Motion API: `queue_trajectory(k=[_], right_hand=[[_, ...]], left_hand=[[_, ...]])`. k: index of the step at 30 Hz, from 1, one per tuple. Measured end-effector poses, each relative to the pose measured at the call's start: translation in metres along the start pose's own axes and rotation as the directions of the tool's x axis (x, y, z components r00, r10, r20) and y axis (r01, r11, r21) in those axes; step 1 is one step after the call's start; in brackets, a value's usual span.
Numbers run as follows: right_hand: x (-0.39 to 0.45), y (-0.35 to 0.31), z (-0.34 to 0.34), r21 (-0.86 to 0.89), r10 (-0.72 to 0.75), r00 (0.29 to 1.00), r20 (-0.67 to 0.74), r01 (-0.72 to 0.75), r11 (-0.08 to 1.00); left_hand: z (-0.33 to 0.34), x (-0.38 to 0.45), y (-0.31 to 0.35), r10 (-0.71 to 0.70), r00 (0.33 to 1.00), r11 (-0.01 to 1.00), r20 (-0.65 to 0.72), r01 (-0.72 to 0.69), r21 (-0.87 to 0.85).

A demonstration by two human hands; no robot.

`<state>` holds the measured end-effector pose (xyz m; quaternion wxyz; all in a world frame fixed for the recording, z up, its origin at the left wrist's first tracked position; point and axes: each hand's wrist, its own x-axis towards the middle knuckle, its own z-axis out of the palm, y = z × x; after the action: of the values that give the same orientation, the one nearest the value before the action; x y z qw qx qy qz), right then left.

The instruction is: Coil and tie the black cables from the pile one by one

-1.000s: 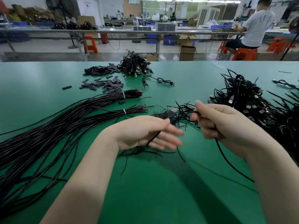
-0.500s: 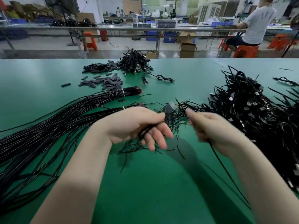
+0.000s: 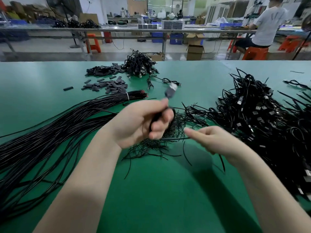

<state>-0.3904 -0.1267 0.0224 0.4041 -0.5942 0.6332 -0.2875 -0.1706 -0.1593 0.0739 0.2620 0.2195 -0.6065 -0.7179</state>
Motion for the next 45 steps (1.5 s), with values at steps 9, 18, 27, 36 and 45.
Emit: queue_trajectory(k=[9,18,27,36,45], right_hand=[[-0.021,-0.043,0.012,0.376,-0.396,0.916,0.066,0.345,0.860],[-0.009,-0.032,0.033,0.095,-0.305,0.951,0.058,0.298,0.950],[-0.002,-0.031,0.039,0.171,-0.353,0.927,-0.123,0.370,0.913],[0.008,-0.010,0.037,0.171,-0.029,0.996,0.087,0.013,0.985],[-0.008,0.014,0.018,0.149,0.045,0.727,0.685,-0.201,0.968]], left_hand=[[0.012,0.025,-0.016,0.030,0.934,0.995,-0.356,-0.062,-0.078],[0.024,0.024,-0.014,0.166,0.904,0.958,-0.394,-0.243,-0.153],[0.025,0.033,-0.029,0.035,0.964,0.947,-0.264,-0.116,-0.298],[0.012,0.015,-0.031,0.421,0.712,0.275,-0.562,0.491,0.827],[0.006,0.000,-0.063,0.170,0.981,0.068,0.093,-0.105,0.992]])
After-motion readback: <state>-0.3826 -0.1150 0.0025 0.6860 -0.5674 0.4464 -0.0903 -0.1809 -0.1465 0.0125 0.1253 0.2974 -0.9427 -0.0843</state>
